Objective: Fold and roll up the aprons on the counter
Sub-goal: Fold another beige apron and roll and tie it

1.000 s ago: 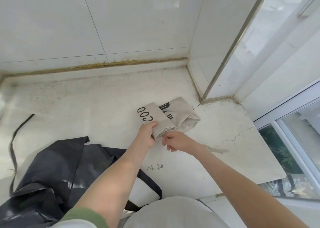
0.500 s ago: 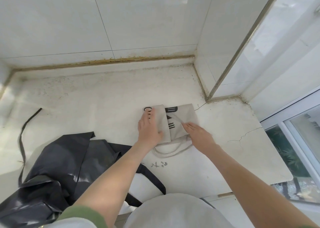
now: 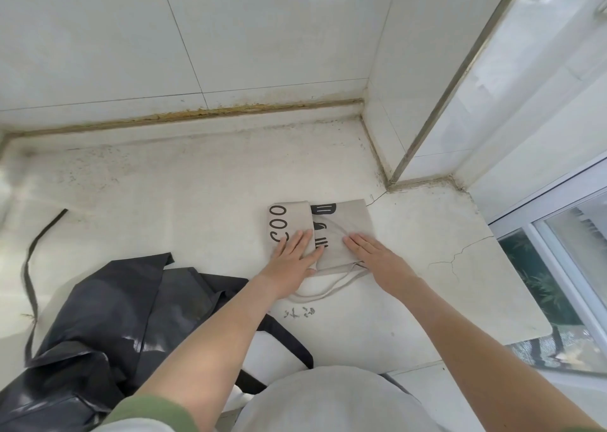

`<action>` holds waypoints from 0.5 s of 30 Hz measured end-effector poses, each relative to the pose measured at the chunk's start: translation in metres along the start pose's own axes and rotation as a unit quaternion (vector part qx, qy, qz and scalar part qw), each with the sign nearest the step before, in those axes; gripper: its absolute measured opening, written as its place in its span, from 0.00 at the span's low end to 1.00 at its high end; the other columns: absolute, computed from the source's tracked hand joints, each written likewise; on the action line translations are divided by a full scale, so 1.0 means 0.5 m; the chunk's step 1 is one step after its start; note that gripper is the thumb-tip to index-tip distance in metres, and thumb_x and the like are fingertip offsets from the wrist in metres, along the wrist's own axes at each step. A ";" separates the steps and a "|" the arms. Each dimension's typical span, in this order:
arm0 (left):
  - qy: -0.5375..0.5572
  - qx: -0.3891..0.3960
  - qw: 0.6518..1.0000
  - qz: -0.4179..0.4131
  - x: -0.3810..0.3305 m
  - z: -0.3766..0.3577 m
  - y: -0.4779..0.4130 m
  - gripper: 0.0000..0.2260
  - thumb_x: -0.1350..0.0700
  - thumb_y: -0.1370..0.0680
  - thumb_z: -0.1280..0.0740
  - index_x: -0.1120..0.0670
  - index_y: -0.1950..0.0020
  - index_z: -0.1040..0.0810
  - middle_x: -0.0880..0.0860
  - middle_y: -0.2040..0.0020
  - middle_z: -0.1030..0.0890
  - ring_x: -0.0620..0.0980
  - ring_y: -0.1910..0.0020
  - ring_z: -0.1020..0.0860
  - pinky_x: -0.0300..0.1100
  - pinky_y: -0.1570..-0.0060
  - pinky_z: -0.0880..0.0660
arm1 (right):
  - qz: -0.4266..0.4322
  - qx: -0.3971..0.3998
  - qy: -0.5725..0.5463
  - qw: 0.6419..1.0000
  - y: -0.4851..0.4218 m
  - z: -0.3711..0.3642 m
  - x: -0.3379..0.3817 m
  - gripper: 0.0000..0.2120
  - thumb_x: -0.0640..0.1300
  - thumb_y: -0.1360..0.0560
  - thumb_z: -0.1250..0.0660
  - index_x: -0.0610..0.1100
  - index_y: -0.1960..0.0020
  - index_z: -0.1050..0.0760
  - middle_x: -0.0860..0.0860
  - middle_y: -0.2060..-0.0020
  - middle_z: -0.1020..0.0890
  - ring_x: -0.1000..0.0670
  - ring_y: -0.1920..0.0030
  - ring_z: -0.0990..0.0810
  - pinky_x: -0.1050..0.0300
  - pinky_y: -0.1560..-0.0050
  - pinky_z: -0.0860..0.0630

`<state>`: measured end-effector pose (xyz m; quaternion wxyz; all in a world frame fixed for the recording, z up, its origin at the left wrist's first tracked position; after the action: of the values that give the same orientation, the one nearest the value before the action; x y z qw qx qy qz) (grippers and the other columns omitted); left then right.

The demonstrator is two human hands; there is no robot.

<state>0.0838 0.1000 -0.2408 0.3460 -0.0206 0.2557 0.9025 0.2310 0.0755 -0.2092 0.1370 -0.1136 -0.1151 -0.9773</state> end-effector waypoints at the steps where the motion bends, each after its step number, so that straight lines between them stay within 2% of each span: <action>1: 0.017 -0.012 1.000 -0.001 0.001 0.005 0.003 0.24 0.48 0.16 0.51 0.45 0.21 0.54 0.53 0.22 0.65 0.51 0.24 0.68 0.51 0.26 0.65 | -0.031 0.016 -0.024 0.999 -0.002 -0.008 -0.015 0.38 0.25 0.29 0.51 0.46 0.22 0.53 0.54 0.23 0.48 0.53 0.23 0.50 0.64 0.26 0.54; 3: 0.050 -0.043 0.998 0.004 -0.004 0.025 0.008 0.22 0.48 0.17 0.47 0.46 0.23 0.42 0.53 0.21 0.60 0.51 0.23 0.64 0.53 0.25 0.62 | -0.102 0.002 -0.096 0.990 -0.006 -0.004 -0.042 0.37 0.26 0.28 0.46 0.45 0.23 0.48 0.52 0.24 0.45 0.51 0.23 0.48 0.60 0.26 0.54; 5: 0.064 -0.059 0.996 0.015 -0.019 0.045 0.004 0.20 0.45 0.21 0.41 0.50 0.31 0.33 0.55 0.21 0.54 0.55 0.23 0.60 0.59 0.26 0.56 | -0.146 -0.067 -0.139 0.977 -0.002 0.019 -0.062 0.29 0.29 0.28 0.40 0.39 0.28 0.36 0.46 0.28 0.35 0.43 0.28 0.39 0.52 0.27 0.42; 6: 0.057 -0.061 0.996 0.015 -0.029 0.053 -0.001 0.20 0.43 0.22 0.39 0.51 0.34 0.31 0.56 0.22 0.52 0.56 0.23 0.58 0.61 0.27 0.53 | -0.162 -0.094 -0.123 0.975 0.003 0.031 -0.067 0.25 0.31 0.30 0.37 0.39 0.32 0.30 0.45 0.33 0.30 0.41 0.33 0.35 0.48 0.32 0.36; 8: -0.005 -0.071 0.997 0.005 -0.051 0.059 -0.016 0.19 0.43 0.22 0.39 0.53 0.36 0.31 0.57 0.24 0.48 0.58 0.23 0.54 0.61 0.30 0.47 | -0.154 -0.113 -0.095 0.977 0.010 0.037 -0.062 0.20 0.33 0.32 0.35 0.40 0.40 0.26 0.45 0.42 0.26 0.40 0.44 0.30 0.45 0.43 0.31; 10: -0.056 -0.091 0.994 0.010 -0.058 0.055 -0.027 0.13 0.51 0.19 0.41 0.53 0.36 0.32 0.58 0.25 0.45 0.59 0.24 0.52 0.59 0.33 0.43 | -0.116 -0.092 -0.098 0.984 0.014 0.034 -0.047 0.20 0.31 0.30 0.37 0.42 0.39 0.27 0.47 0.45 0.26 0.43 0.47 0.30 0.46 0.46 0.28; 12: -0.041 -0.101 0.994 0.010 -0.057 0.046 -0.033 0.11 0.58 0.20 0.42 0.52 0.37 0.30 0.58 0.25 0.45 0.60 0.24 0.52 0.58 0.34 0.43 | -0.111 -0.026 -0.092 0.989 0.019 0.015 -0.044 0.27 0.29 0.27 0.41 0.46 0.30 0.33 0.48 0.43 0.29 0.46 0.45 0.30 0.52 0.49 0.27; 15: 0.027 -0.115 0.992 -0.052 -0.068 0.059 -0.025 0.04 0.60 0.19 0.42 0.52 0.50 0.30 0.55 0.29 0.40 0.58 0.29 0.40 0.53 0.35 0.45 | -0.121 0.046 -0.051 0.990 0.016 -0.007 -0.034 0.37 0.30 0.25 0.44 0.56 0.23 0.48 0.50 0.48 0.35 0.48 0.52 0.31 0.56 0.56 0.27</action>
<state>0.1217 0.1010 -0.2137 0.3810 -0.0984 0.1583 0.9056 0.2485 0.0710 -0.2153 0.0168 -0.1420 -0.1800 -0.9732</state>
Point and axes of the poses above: each hand's wrist, its own y-axis away from the middle knuckle, its own z-axis out of the back of the hand, x = y × z, the point moved 10 cm from there along -y, towards the middle knuckle
